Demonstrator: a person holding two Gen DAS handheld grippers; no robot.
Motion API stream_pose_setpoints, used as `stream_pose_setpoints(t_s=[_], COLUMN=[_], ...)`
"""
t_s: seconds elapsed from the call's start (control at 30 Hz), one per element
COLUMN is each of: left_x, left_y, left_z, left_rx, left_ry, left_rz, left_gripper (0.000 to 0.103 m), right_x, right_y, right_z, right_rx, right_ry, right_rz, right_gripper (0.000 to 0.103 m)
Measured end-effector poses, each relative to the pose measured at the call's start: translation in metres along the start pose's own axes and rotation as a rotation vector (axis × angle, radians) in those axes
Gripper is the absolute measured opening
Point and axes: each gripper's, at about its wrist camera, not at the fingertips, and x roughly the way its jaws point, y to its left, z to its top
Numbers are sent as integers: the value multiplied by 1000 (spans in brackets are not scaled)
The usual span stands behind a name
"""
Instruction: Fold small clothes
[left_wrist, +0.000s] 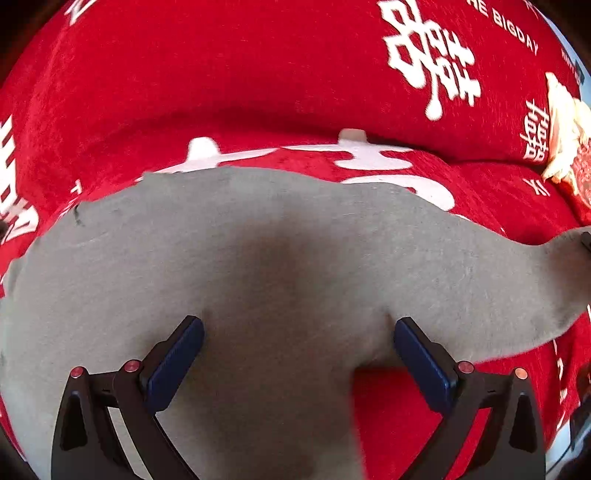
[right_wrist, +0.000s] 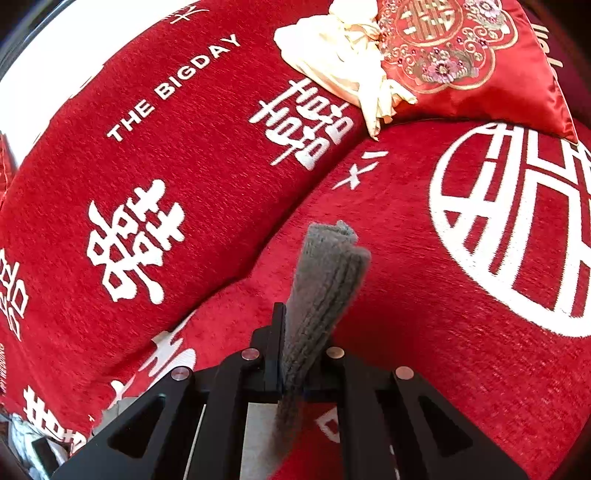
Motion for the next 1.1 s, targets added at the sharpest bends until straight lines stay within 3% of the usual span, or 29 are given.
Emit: stream_pose_setpoints(t_s=[0.1,0.43,0.53,0.7,0.9,1.1], left_x=[-11,-35,-33,-31,-37,-48], left_y=[28,181,210,241,257,282], left_z=[-8,-38,-50,-61,-68,-75], left_rx=[-14,-202,-222,-186,-96,-190], left_ry=[-17,-29,-28,-55,-89,-115], left_rz=[13,94,119,86,-35,-97], left_gripper=[103,103,103,103,103,103], right_x=[2,8,10,12,-1,-18], right_y=[22,109,127,134,155,176], right_z=[-4,-45,-60,-77,-90,-95], right_rx=[-49,-235,-281,-239,-260,-309], right_ry=[24,98,107,122,98,102], right_rz=[27,74,69,71,39,-21], right_gripper=[7,7,7,7,7,7])
